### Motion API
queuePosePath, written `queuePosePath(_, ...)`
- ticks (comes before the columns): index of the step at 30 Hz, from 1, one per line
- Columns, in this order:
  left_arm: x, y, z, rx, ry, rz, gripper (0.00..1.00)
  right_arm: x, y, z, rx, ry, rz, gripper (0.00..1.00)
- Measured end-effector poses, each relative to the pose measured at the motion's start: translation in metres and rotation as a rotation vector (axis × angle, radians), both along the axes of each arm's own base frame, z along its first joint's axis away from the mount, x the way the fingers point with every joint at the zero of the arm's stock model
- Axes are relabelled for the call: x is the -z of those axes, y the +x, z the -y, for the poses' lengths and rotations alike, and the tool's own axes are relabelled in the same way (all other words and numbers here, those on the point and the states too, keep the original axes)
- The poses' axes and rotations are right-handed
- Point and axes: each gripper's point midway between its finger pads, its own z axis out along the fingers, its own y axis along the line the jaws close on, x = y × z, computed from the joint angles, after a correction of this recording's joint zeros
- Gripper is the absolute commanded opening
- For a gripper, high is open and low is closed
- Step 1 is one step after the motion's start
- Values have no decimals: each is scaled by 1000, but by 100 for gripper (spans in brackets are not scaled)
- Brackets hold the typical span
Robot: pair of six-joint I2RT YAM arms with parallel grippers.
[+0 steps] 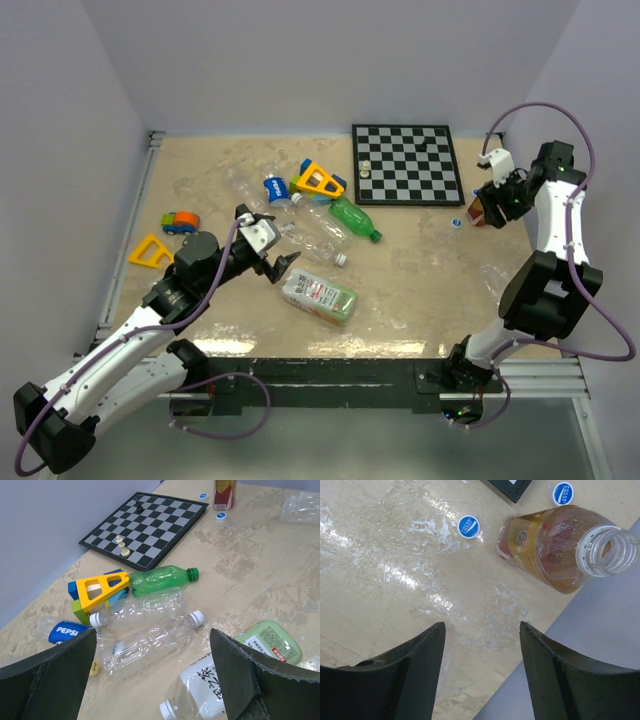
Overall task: Unscrew the bottle caps
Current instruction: Place the plastic bottle at the center of the board, then move the plastic bottle to the center of the board.
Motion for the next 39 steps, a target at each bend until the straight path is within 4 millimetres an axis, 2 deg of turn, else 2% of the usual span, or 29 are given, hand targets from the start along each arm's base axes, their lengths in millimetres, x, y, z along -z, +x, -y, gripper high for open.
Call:
queuePosePath(9, 0, 0, 0, 0, 0, 0, 100, 17, -12, -4, -32, 5, -49, 63)
queuePosePath(12, 0, 0, 0, 1, 0, 0, 100, 30, -26, -9, -57, 11, -90, 68)
queuePosePath(14, 0, 0, 0, 1, 0, 0, 100, 41, -39, -14, -84, 16, -126, 83)
queuePosePath(15, 0, 0, 0, 1, 0, 0, 100, 47, -47, -17, -97, 21, -150, 98)
queuePosePath(19, 0, 0, 0, 2, 0, 0, 100, 76, -87, -29, -150, 38, -257, 98)
queuePosePath(23, 0, 0, 0, 2, 0, 0, 100, 97, -123, -37, -172, 38, -343, 98)
queuePosePath(27, 0, 0, 0, 2, 0, 0, 100, 104, -139, -39, -176, 24, -369, 98)
queuePosePath(31, 0, 0, 0, 1, 0, 0, 100, 113, -152, -40, -176, 10, -399, 89)
queuePosePath(36, 0, 0, 0, 1, 1, 0, 100, 122, -165, -38, -191, -10, -444, 62)
queuePosePath(39, 0, 0, 0, 1, 1, 0, 100, 124, -164, -35, -201, -21, -454, 53)
